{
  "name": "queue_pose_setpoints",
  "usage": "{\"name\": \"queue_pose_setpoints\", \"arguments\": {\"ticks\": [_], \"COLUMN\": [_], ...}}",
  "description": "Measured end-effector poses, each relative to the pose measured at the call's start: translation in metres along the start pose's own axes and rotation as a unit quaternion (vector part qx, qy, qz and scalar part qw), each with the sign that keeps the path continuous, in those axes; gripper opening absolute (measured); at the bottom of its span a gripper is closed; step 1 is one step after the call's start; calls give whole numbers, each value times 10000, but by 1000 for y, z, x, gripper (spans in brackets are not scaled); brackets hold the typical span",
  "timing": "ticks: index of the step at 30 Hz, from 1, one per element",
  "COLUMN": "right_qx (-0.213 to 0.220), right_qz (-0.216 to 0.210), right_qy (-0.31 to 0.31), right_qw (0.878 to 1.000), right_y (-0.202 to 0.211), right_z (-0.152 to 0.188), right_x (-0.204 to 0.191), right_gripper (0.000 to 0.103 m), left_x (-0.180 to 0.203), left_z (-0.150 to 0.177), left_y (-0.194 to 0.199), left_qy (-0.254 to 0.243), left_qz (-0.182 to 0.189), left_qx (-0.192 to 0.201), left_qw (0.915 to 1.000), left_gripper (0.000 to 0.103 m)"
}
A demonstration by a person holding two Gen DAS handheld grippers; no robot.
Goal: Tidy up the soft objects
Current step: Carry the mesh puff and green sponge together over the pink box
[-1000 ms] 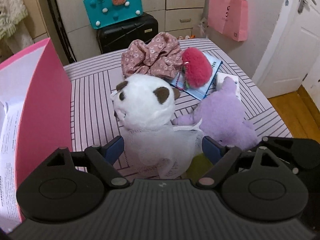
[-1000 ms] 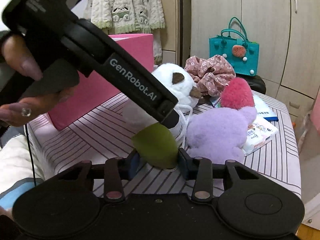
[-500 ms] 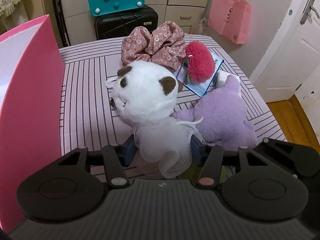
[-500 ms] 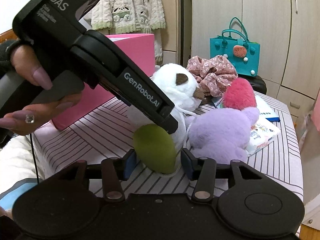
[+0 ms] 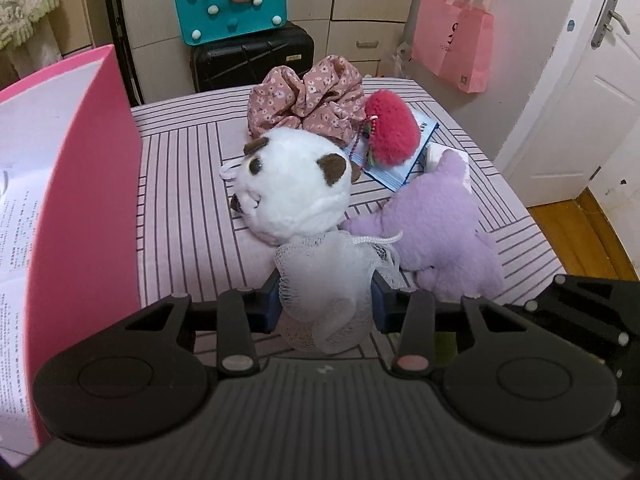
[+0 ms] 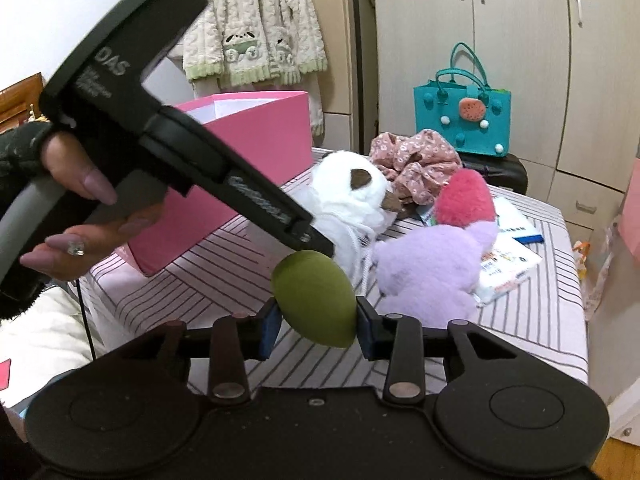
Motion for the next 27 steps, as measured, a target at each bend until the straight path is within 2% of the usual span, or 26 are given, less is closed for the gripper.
{"name": "queue_pose_setpoints", "arguments": {"ticks": [5,8,12,19,27], "right_qx": [-293,-582,-837,-1282,-1427], "right_qz": [8,-56,-264,-759,-1222], "right_qy": [-90,-176,-232,-335,-203], "right_qw": [9995,9981,9959,9883,9820], "right_y": [8,12,17,27,41], "right_z": [-3,-6,-13,-24,-46], "right_x": [5,7,7,-2,-25], "right_gripper": [44,44,44,44,44], "left_x": [4,7,8,10,4], "left_z": [6,8,9,20,40], "left_y": [18,30,46,77,111], "left_qy": [-132,-204,-230,-483,-660], "left_qz": [1,123,366,504,574], "left_qx": [53,-13,-222,-574,-1053], "left_qw": [9999,9997,9988,9959,9906], "left_gripper": [42,42,42,41,41]}}
Point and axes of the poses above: each gripper's, at about its wrist camera, not at the fingertips, and y roughly against the way its jaws point, x to its right, z to its underside, the point moved 3 cm from there along -y, roughly the way its jaws point, and after that the axes turned 1 degree about z, right-handed, at the moved point
